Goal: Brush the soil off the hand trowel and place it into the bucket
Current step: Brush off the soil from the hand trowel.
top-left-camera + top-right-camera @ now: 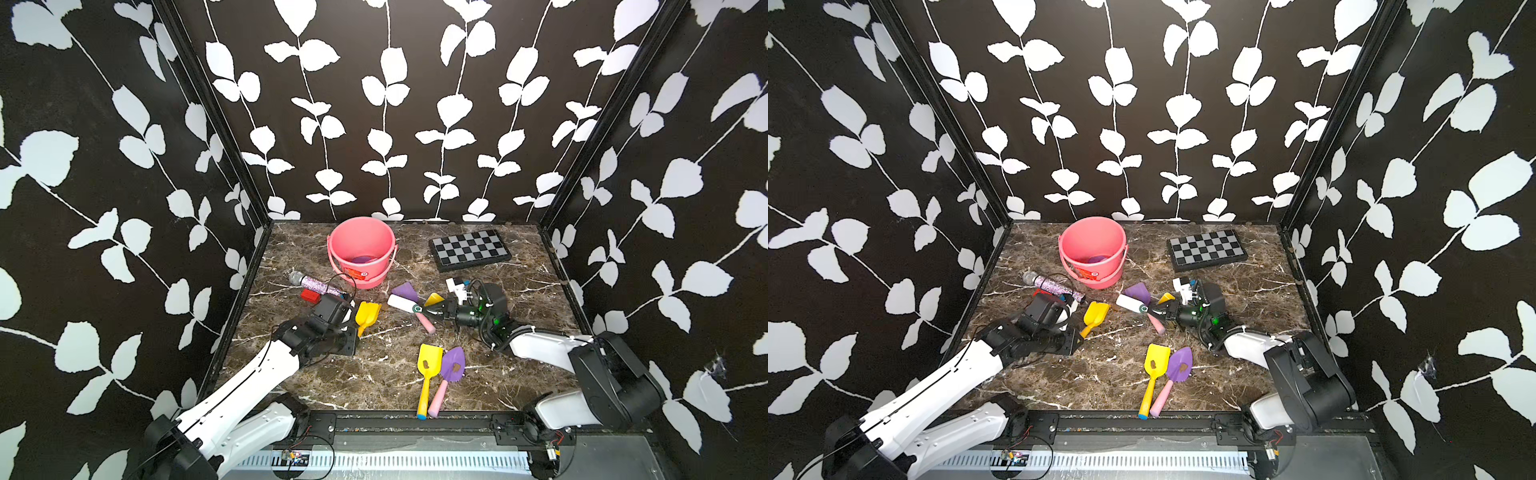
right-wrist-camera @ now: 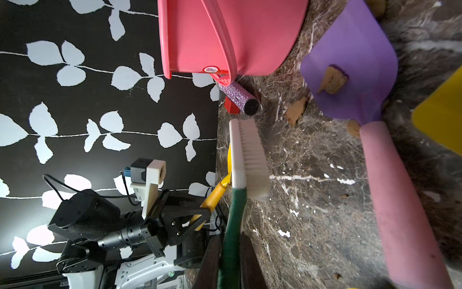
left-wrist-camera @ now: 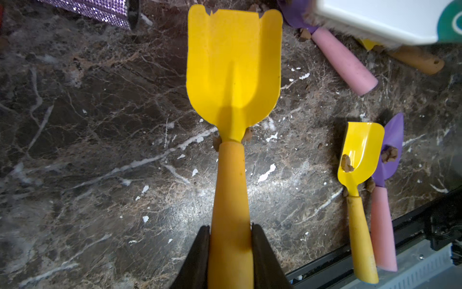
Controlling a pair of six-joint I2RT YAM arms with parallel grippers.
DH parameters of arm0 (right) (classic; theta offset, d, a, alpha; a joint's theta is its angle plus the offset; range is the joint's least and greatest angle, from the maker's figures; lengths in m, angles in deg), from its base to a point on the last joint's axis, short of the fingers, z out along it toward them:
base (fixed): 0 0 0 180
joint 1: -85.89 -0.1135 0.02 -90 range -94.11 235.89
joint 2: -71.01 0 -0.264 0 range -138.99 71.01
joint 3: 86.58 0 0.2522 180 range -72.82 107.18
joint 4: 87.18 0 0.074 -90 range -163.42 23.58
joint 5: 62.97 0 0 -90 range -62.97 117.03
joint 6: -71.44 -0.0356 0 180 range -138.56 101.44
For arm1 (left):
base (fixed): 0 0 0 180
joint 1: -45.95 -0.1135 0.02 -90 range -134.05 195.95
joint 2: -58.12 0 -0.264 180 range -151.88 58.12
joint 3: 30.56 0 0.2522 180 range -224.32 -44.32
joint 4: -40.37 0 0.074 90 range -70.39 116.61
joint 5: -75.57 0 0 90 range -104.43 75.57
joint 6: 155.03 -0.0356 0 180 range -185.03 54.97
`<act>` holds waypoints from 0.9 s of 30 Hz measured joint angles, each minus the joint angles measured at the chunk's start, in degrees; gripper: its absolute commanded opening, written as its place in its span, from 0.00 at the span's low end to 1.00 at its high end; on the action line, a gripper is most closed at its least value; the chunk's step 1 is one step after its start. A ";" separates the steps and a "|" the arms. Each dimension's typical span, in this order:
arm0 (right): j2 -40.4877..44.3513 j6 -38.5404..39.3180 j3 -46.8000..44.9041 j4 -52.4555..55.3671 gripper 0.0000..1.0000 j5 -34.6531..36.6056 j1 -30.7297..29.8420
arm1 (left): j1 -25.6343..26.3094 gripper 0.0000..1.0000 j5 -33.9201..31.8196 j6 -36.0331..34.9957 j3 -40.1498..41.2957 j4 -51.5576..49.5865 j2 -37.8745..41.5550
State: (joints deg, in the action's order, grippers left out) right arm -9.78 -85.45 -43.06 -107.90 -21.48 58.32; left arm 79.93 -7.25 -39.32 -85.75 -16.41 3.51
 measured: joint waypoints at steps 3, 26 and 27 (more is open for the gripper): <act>4.44 10.19 4.09 13.22 0.00 -0.24 -0.02 | -3.06 0.00 4.48 0.09 0.00 -0.37 0.00; 12.07 88.59 21.35 57.13 0.00 45.59 -33.79 | -15.06 0.00 27.80 -1.73 -7.21 -12.22 -5.81; 11.54 91.06 21.20 56.02 0.00 46.12 -34.69 | -15.06 0.00 28.39 -1.49 -7.30 -12.57 -5.77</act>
State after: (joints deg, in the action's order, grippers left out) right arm 1.76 5.60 -21.86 -51.88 24.64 23.63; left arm 64.87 21.14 -40.80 -93.05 -28.98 -2.26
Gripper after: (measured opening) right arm 0.117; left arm 0.252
